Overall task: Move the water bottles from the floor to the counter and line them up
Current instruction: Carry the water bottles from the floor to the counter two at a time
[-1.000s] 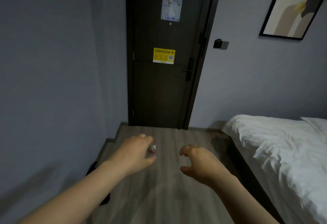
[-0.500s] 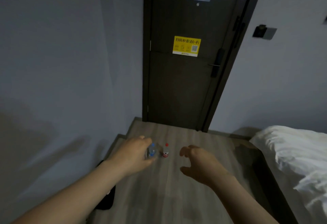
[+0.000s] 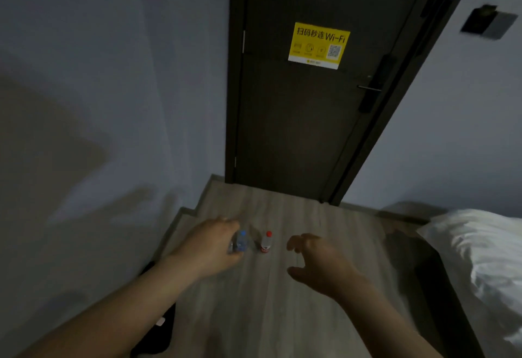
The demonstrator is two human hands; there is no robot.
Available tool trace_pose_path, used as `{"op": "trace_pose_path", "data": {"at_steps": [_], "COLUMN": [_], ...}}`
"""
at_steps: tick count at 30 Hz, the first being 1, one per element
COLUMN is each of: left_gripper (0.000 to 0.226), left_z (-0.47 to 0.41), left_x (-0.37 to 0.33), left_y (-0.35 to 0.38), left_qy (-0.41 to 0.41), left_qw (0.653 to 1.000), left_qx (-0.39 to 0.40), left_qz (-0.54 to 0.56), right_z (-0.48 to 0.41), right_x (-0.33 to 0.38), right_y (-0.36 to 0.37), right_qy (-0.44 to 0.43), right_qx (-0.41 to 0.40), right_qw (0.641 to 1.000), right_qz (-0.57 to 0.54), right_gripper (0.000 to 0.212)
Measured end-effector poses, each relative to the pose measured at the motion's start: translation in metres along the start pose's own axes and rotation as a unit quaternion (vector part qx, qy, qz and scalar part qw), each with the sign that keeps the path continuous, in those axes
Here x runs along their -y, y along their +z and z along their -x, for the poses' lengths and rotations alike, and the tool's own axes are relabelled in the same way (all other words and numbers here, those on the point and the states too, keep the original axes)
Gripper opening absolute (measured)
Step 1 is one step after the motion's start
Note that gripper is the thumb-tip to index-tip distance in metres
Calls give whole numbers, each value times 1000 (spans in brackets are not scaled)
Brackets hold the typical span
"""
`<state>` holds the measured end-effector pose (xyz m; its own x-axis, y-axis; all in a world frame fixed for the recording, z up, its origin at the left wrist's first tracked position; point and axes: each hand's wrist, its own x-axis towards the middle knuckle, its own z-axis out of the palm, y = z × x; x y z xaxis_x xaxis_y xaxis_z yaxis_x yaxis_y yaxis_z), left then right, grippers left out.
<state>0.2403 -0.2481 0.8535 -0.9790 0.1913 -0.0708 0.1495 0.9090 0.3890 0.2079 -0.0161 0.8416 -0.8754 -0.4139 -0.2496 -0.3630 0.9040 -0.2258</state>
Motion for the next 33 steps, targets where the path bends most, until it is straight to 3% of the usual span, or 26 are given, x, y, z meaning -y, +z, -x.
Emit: {"op": "trace_pose_path", "data": {"at_steps": [11, 16, 19, 26, 33], "left_gripper": [35, 23, 37, 46, 46], "left_z": [-112, -173, -202, -241, -268], "left_x": [51, 66, 77, 120, 190], "left_y": [35, 60, 83, 143, 224], "left_qy": [-74, -126, -155, -237, -275], "left_qw": [995, 989, 984, 964, 955], "left_qx": [51, 66, 62, 103, 87], "left_qz": [43, 45, 62, 66, 65], "right_z": [-133, -213, -261, -335, -395], "right_x": [-54, -95, -115, -138, -147], "right_y": [5, 4, 9, 68, 154], "right_qy": [-12, -37, -56, -89, -89], "right_qx": [64, 97, 114, 152, 136], "right_qw": [998, 995, 992, 984, 985], "right_qz": [-8, -9, -4, -33, -55], "right_gripper": [46, 45, 44, 53, 55]}}
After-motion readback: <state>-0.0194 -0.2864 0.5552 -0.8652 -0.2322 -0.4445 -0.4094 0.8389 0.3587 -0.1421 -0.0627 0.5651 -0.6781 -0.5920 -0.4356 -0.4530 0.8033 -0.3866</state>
